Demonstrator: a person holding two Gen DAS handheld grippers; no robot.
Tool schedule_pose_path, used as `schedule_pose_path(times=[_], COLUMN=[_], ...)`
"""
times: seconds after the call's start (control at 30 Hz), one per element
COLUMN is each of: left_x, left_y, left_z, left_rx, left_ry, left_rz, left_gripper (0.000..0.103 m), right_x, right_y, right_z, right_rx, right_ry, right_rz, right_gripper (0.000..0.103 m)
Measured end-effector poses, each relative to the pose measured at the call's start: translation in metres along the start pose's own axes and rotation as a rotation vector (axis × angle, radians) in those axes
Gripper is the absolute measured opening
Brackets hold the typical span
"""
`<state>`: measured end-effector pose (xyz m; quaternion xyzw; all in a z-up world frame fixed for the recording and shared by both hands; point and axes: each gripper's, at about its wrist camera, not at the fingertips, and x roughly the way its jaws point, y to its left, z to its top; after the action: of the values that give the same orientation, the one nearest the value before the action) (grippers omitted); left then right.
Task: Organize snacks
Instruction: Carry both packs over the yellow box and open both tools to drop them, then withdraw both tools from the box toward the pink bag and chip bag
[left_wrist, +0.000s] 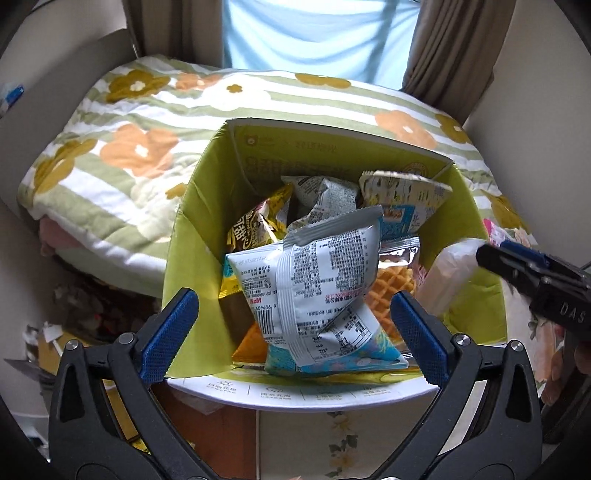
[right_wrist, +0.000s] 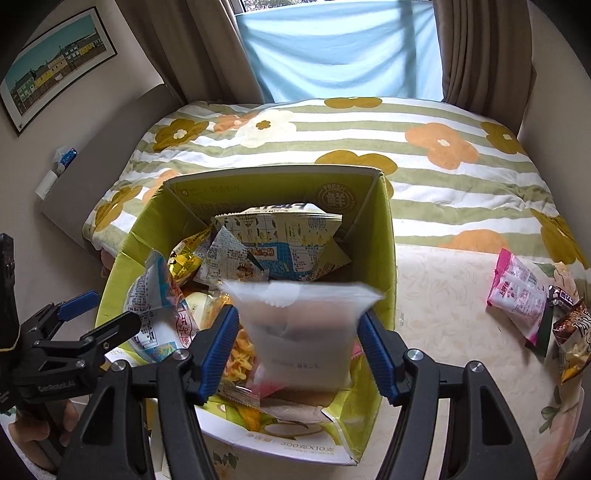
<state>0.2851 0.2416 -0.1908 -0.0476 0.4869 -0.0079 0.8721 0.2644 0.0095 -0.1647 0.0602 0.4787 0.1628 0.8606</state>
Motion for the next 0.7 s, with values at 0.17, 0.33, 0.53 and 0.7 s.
schedule_pose_path(times=[0.17,0.33,0.53,0.7], left_x=[-0.004,-0.009,-0.014,-0.019], left_y=[0.001,-0.001,-0.016,-0.034], left_z=[-0.005,-0.006,-0.003,-0.002], left_rx=[-0.005,0.007,0.067,0.124], left_ry=[-0.001,-0.007,-0.004,-0.012], left_rz=[-0.011,-0.022,-0.031,-0.076], left_gripper=[0.103,0.103,0.103,0.103], right_x=[-0.006,-0.012,-0.024,-0.041], right_y=[0.004,0.001,0.0,-0.005], right_z=[0.007,0.0,-0.011,-0.025], right_rx=[-0.005,0.016,0.03,0.042], right_ry=[-0.051,-0.049,-0.052,-0.071], right_rz=[-0.023,-0.025,-0.043,-0.085], right_gripper=[0.062,0.063,0.063,0.063])
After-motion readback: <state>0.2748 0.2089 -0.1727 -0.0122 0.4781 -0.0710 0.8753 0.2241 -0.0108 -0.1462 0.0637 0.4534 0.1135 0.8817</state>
